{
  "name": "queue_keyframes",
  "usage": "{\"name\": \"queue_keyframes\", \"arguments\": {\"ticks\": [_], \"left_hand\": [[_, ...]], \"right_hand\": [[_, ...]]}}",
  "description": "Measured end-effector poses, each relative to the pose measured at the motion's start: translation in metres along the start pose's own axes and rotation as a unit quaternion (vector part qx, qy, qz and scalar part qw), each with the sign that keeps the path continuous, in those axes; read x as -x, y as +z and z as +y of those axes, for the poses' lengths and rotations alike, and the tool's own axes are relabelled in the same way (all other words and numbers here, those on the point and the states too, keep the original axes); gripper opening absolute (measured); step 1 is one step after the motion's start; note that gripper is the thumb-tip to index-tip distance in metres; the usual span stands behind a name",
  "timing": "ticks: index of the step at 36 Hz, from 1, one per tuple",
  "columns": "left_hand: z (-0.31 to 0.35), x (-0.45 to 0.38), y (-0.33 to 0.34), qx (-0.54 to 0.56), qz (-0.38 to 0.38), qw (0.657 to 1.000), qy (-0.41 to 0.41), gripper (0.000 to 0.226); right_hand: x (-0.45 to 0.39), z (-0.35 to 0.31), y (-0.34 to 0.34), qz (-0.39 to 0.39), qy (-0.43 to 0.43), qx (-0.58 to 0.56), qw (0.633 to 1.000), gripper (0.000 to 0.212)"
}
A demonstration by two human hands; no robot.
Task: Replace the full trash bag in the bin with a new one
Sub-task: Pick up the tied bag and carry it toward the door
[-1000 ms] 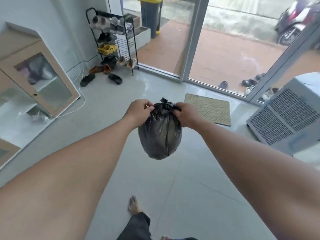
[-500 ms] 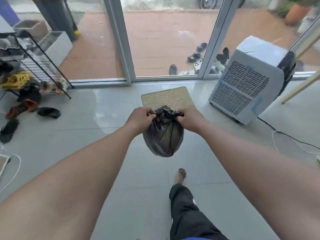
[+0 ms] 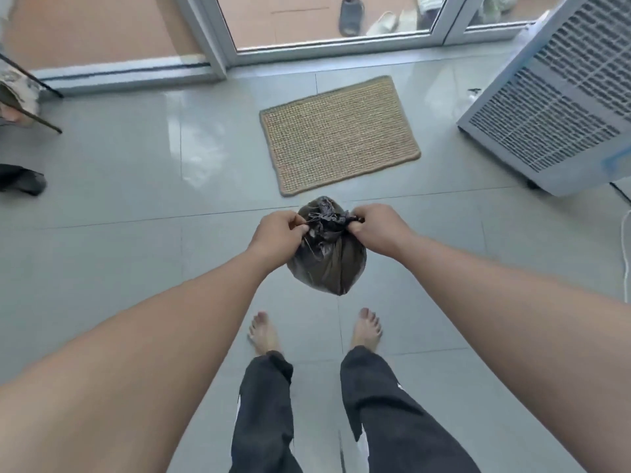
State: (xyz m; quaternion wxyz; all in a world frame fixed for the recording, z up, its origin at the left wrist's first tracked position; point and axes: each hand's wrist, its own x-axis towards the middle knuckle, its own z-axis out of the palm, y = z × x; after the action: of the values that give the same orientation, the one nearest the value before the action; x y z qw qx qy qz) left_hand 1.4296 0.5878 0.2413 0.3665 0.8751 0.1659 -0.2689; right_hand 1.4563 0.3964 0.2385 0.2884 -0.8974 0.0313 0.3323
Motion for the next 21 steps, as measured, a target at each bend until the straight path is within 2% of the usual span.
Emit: {"name": "queue_keyframes", "arguments": {"ticks": [6, 12, 17, 21], "left_hand": [[-0.08, -0.121, 0.066, 0.0, -0.038, 0.999, -0.024, 0.016], [-0.153, -0.203, 0.138, -0.007, -0.082, 0.996, -0.036, 0.012], [-0.186, -0.235, 0.18, 0.002, -0.087, 0.995, -0.05, 0.013], [-0.206, -0.236, 0.196, 0.001, -0.096, 0.992, -0.084, 0.015]], "right_hand": [[-0.116, 0.062, 0.093, -0.029, 0.027, 0.015, 0.999, 0.016], [-0.191, 0.127, 0.174, -0.053, 0.056, 0.022, 0.997, 0.011], [-0.22, 0.157, 0.218, -0.053, 0.086, 0.006, 0.995, 0.015], [-0.225, 0.165, 0.236, -0.052, 0.095, 0.003, 0.994, 0.031]]}}
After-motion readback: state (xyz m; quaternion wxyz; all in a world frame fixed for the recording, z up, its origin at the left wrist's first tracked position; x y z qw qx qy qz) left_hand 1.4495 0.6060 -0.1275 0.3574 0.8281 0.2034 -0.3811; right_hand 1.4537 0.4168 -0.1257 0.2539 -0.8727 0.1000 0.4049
